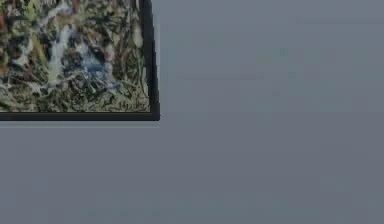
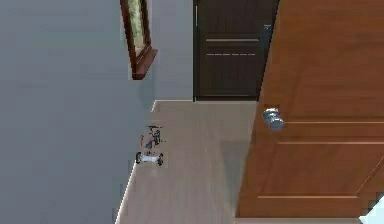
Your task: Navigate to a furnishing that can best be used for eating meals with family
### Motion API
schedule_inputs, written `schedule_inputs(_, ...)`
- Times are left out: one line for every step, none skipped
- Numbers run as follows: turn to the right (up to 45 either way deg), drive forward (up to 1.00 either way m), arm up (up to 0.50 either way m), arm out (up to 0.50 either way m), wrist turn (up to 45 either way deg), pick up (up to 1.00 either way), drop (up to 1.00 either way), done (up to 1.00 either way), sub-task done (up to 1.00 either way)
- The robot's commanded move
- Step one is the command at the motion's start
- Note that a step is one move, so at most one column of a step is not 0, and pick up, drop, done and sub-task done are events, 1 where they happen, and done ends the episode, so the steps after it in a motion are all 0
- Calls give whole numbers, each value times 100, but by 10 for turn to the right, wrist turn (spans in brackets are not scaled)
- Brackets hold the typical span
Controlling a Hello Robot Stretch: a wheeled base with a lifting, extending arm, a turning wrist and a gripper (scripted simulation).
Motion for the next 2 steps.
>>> schedule_inputs(450,0,0,0,0,0,0,0,0)
schedule_inputs(450,0,0,0,0,0,0,0,0)
